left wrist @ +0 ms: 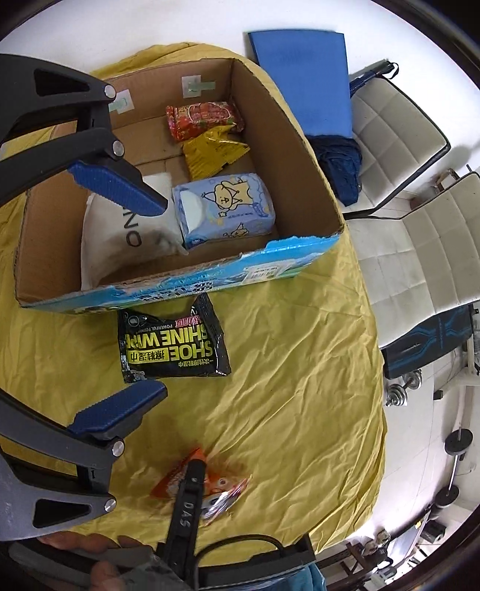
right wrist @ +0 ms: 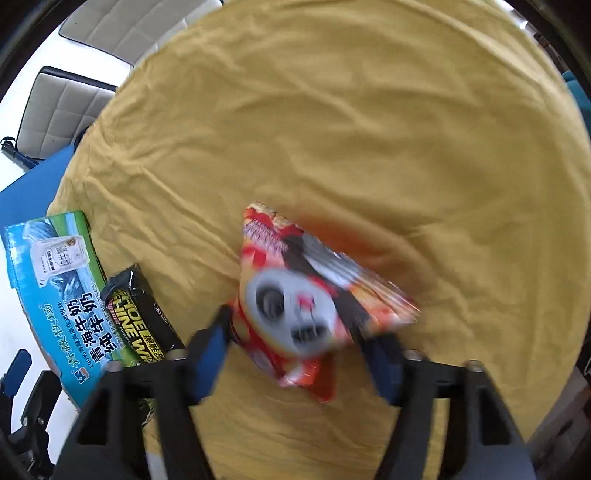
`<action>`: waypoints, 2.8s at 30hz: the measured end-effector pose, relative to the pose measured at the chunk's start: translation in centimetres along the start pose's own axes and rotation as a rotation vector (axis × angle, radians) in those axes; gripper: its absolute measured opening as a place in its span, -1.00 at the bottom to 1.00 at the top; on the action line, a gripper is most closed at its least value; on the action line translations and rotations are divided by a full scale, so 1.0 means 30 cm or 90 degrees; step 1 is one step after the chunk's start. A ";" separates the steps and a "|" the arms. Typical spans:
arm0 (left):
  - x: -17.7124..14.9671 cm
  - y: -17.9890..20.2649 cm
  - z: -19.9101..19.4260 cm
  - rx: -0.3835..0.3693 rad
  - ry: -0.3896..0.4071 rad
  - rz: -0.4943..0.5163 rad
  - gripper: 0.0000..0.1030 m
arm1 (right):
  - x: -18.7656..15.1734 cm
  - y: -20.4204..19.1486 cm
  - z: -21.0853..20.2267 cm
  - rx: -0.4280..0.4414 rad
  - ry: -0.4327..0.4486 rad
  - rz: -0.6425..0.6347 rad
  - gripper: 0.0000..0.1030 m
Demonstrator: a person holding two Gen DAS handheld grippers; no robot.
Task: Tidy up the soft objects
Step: 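Grasp the red panda bag with the right gripper while the left grasps the black wipe pack, then lift the panda bag with the right gripper while the left lifts the black pack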
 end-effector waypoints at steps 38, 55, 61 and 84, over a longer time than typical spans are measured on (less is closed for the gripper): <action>-0.030 0.346 0.471 -0.011 -0.364 0.231 0.67 | -0.104 0.372 -0.157 -0.082 0.043 -0.033 -0.07; -0.204 0.420 0.303 -0.114 -0.256 0.113 0.67 | -0.302 0.419 -0.158 -0.094 0.017 -0.112 -0.09; -0.307 0.423 0.402 -0.114 -0.282 0.078 0.54 | -0.395 0.430 -0.126 -0.114 0.008 -0.134 -0.09; -0.608 0.455 0.434 -0.183 -0.207 0.002 0.26 | -0.485 0.530 -0.096 0.002 0.053 0.047 0.45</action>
Point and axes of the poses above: each gripper's, at about its wrist camera, not at the fingertips, and z roughly the way its jaws point, y to its right, x to its top, the point moved 9 cm from there along z, roughly the way its jaws point, and after that the axes turned 2 degrees about -y, right-handed, at the moved point
